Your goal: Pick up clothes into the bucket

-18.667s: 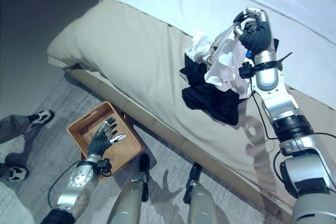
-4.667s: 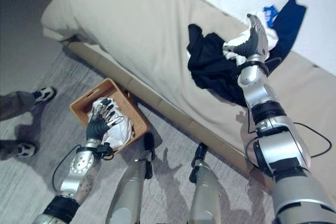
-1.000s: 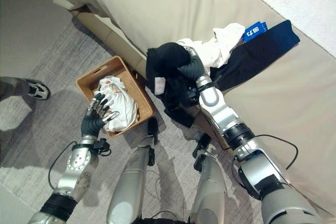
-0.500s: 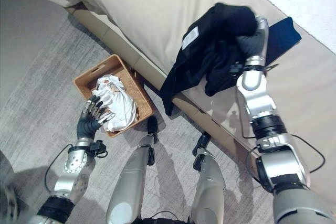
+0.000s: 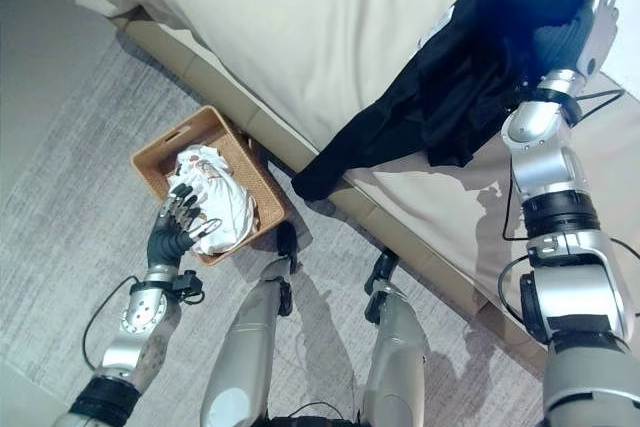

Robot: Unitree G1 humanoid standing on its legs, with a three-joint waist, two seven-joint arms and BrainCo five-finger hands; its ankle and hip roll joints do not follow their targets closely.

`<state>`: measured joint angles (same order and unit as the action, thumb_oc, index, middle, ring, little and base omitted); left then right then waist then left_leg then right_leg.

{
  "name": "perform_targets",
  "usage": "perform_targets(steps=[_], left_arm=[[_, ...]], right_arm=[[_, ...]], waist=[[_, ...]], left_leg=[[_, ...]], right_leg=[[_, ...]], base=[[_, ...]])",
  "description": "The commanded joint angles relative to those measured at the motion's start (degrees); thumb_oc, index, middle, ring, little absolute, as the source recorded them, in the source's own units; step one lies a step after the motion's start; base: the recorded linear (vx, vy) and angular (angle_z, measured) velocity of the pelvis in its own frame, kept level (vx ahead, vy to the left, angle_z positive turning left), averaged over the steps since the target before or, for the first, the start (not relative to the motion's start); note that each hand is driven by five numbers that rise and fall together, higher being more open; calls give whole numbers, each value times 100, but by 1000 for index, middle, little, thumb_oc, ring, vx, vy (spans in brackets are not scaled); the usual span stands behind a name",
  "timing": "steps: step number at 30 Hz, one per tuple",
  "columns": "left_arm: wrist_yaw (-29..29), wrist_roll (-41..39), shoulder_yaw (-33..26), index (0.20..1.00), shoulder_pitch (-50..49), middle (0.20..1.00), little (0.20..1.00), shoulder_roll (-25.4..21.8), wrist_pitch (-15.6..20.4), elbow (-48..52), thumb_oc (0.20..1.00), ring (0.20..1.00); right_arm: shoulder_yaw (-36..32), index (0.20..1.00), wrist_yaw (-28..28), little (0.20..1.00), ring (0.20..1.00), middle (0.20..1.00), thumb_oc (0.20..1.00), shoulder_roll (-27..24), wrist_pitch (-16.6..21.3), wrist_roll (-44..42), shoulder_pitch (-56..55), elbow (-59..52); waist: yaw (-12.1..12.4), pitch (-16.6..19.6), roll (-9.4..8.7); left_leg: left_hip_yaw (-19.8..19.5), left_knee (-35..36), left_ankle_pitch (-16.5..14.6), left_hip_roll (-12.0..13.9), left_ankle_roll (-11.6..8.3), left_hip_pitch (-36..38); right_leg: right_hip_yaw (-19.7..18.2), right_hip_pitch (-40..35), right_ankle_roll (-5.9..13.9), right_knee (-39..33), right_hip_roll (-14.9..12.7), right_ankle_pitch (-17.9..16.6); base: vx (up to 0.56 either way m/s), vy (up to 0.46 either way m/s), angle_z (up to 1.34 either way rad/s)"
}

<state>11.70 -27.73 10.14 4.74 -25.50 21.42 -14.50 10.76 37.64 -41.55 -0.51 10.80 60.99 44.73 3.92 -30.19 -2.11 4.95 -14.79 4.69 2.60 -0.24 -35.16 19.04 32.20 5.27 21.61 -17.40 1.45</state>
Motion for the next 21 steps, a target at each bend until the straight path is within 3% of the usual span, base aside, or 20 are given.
perform_targets(steps=[1, 2, 3, 14, 15, 17, 21], left_arm=[[-23, 78, 78, 1000, -313, 1000, 1000, -183, 200, 610, 1000, 1000], [-24, 76, 71, 1000, -308, 1000, 1000, -174, 201, 608, 1000, 1000], [-35, 61, 112, 1000, -280, 1000, 1000, -173, 189, 615, 1000, 1000], [174, 149, 42, 1000, -230, 1000, 1000, -24, 159, 601, 1000, 1000], [175, 141, -10, 1000, -225, 1000, 1000, 1, 142, 571, 1000, 1000], [124, 139, -17, 1000, -239, 1000, 1000, 7, 113, 569, 1000, 1000], [126, 67, -54, 1000, -322, 1000, 1000, 58, 99, 595, 1000, 1000]], right_arm=[[429, 253, 34, 253, 253, 253, 253, -306, 38, 204, 936, 423], [456, 705, 37, 705, 705, 705, 705, -305, 51, 195, 970, 452], [618, 1000, -4, 1000, 1000, 1000, 1000, -238, 64, 76, 1178, 799], [647, 1000, -157, 1000, 1000, 1000, 1000, 73, 131, 163, 873, 125], [876, 1000, -637, 1000, 1000, 1000, 1000, 144, 171, 173, 751, 28], [990, 1000, -834, 1000, 1000, 1000, 1000, 136, 168, 163, 761, -9], [838, 1000, -453, 1000, 1000, 1000, 1000, 190, 56, 310, 765, 243]], waist=[[56, 185, 67], [49, 181, 72], [65, 168, 93], [-18, 67, 70], [-34, 46, 28], [-51, 41, 9], [-43, 40, 21]], left_leg=[[-154, -396, -480, 38, -119, -25], [-152, -397, -480, 39, -119, -29], [-144, -410, -475, 34, -121, -52], [-131, -432, -491, 28, -110, -115], [-119, -441, -487, 36, -114, -135], [-119, -467, -491, 44, -116, -156], [-115, -470, -512, 51, -110, -169]], right_leg=[[-468, -16, 491, -256, -334, -713], [-470, -12, 491, -255, -333, -714], [-471, -3, 486, -267, -340, -725], [-524, 104, 476, -234, -331, -735], [-539, 122, 468, -234, -319, -746], [-538, 138, 458, -224, -320, -746], [-531, 167, 452, -185, -328, -725]], base=[[0, 0, 0], [0, 0, 0], [0, 0, 0], [2, 1, -1], [0, 0, 0], [0, -5, -2], [2, -3, -2]])
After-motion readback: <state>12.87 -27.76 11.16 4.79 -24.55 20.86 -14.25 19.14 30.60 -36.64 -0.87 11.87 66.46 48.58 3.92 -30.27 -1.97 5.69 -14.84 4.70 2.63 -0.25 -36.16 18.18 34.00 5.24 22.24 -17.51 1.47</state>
